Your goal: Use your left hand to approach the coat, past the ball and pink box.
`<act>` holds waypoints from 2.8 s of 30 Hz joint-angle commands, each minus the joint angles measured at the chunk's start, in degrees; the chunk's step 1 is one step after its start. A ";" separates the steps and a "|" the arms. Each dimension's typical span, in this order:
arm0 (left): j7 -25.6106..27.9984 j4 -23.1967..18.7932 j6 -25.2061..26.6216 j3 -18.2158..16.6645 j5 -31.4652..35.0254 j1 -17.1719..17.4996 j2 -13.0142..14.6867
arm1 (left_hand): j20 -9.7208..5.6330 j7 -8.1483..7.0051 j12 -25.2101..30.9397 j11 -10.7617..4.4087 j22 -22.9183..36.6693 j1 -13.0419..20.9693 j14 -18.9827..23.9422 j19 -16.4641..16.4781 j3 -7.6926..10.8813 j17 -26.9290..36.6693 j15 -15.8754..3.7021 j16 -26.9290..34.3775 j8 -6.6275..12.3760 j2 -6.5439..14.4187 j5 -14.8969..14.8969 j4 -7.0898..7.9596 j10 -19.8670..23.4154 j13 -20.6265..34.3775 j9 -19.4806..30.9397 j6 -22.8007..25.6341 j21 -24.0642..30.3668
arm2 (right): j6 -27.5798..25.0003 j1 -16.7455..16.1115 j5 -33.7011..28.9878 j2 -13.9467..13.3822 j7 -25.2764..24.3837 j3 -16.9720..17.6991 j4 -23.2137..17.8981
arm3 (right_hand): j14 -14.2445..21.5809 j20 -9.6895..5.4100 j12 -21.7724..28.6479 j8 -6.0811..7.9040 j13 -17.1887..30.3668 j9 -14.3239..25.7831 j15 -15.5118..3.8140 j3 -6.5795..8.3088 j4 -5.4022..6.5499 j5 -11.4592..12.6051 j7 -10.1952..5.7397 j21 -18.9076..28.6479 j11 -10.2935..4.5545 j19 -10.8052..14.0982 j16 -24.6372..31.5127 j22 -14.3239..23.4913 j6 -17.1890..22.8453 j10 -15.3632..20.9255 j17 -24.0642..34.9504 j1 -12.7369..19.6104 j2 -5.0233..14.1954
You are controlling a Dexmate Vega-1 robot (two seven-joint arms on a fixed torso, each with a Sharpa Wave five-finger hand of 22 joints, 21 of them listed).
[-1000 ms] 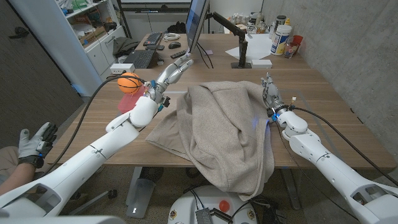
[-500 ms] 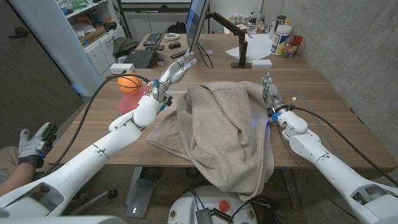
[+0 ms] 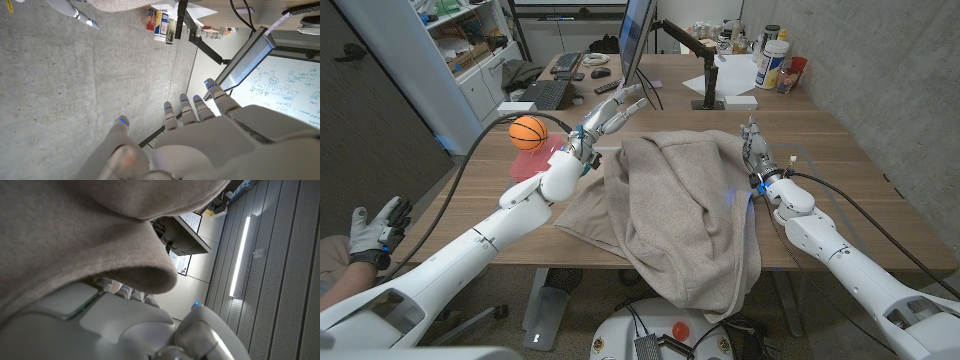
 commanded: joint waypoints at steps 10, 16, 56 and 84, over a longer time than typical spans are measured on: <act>-0.05 0.28 -0.62 3.80 7.81 -3.11 -1.00 | -1.35 -0.34 0.01 -0.26 0.12 0.03 0.34 0.27 -0.28 0.08 -4.01 -0.12 0.52 -0.75 0.70 -0.27 0.55 0.31 0.30 1.10 -0.21 | -0.22 0.33 0.04 -0.01 0.90 -0.34 0.25 | -1.76 -0.17 -0.07 0.05 0.13 0.05 0.03 -0.49 0.25 0.46 -0.08 0.07 0.11 -0.05 0.19 0.25 0.43 0.15 -0.11 0.07 0.50; 1.42 0.95 -1.77 3.63 8.20 -2.90 -1.64 | -1.72 -0.37 0.20 -0.68 0.13 0.10 1.19 0.62 -0.41 0.07 -4.35 0.08 0.87 -0.82 1.15 -0.37 1.48 0.32 0.30 2.53 -0.17 | -0.32 0.33 0.18 0.04 0.74 -0.24 0.29 | -1.77 -0.15 -0.07 0.02 0.13 0.05 0.06 -0.54 0.24 0.47 -0.06 0.09 0.18 -0.02 0.19 0.25 0.42 0.18 -0.17 0.08 0.52; 1.30 0.05 -2.80 4.67 12.08 -2.14 -2.53 | -2.82 -0.27 -0.32 -0.76 0.15 0.45 1.16 0.52 -0.76 0.07 -4.63 -0.26 0.57 -1.04 2.43 -0.78 1.51 0.33 0.30 3.52 -0.39 | 0.36 0.43 -0.11 0.10 1.10 -0.35 0.57 | -1.77 -0.49 -0.18 -0.12 0.12 0.04 0.22 -0.93 0.16 0.48 -0.01 0.22 0.45 0.26 0.25 0.25 0.39 0.16 -0.71 0.20 0.73; -2.48 1.52 -3.09 7.29 13.05 -4.37 -3.28 | -2.90 -0.17 -0.55 -0.82 0.18 0.60 0.98 0.36 -0.83 0.08 -4.54 -0.35 0.39 -0.88 2.91 -0.91 1.47 0.35 0.31 3.60 -0.44 | 0.56 0.71 -0.07 -0.19 2.41 -0.59 0.86 | -1.69 -0.42 -0.21 -0.06 0.12 0.04 0.30 -1.04 -0.11 0.49 0.15 0.10 0.78 -0.01 0.26 0.24 0.74 0.26 -1.12 0.60 0.91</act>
